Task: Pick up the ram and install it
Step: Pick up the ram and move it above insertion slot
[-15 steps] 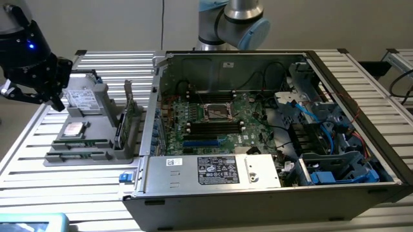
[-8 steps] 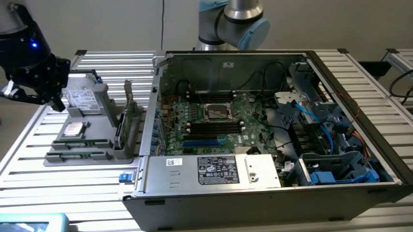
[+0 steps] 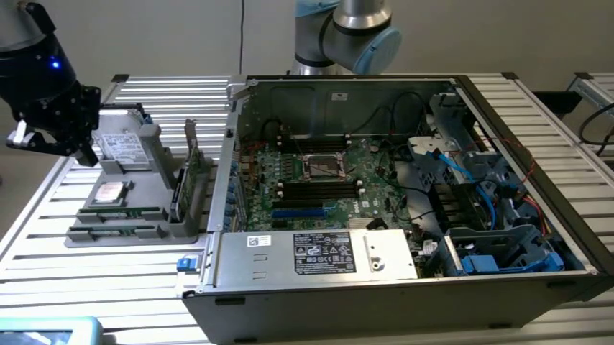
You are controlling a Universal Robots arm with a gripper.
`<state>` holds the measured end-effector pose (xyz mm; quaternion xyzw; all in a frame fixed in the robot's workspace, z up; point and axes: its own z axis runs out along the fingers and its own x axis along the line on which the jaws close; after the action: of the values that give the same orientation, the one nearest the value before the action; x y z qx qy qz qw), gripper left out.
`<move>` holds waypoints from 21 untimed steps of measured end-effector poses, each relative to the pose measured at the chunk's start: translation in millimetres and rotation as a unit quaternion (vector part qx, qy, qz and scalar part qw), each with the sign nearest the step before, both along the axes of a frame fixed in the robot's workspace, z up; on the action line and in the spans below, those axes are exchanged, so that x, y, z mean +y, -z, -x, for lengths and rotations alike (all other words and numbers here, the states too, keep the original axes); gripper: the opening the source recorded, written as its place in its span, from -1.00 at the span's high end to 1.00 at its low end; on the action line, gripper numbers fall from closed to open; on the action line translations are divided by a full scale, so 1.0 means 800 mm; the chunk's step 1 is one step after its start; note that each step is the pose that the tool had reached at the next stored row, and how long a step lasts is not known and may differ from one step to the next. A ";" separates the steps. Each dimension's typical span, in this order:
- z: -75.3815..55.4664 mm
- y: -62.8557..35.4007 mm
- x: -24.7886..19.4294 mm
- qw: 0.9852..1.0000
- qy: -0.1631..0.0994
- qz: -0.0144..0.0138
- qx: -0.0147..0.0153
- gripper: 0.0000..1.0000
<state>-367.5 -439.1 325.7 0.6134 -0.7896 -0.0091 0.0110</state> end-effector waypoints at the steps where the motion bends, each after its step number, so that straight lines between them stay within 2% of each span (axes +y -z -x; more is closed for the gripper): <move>1: 0.000 0.000 0.0000 1.000 -0.008 0.000 -0.001 0.79; 6: 0.000 0.000 0.0000 0.999 -0.046 0.000 -0.012 0.79; 10: 0.000 0.000 0.0000 0.997 -0.070 0.001 -0.017 0.79; 17: 0.000 0.000 0.0000 0.994 -0.112 0.001 -0.020 0.79; 21: 0.000 0.000 0.0000 0.993 -0.116 0.001 -0.020 0.79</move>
<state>-367.5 -439.1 325.6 0.7008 -0.7133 0.0054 -0.0031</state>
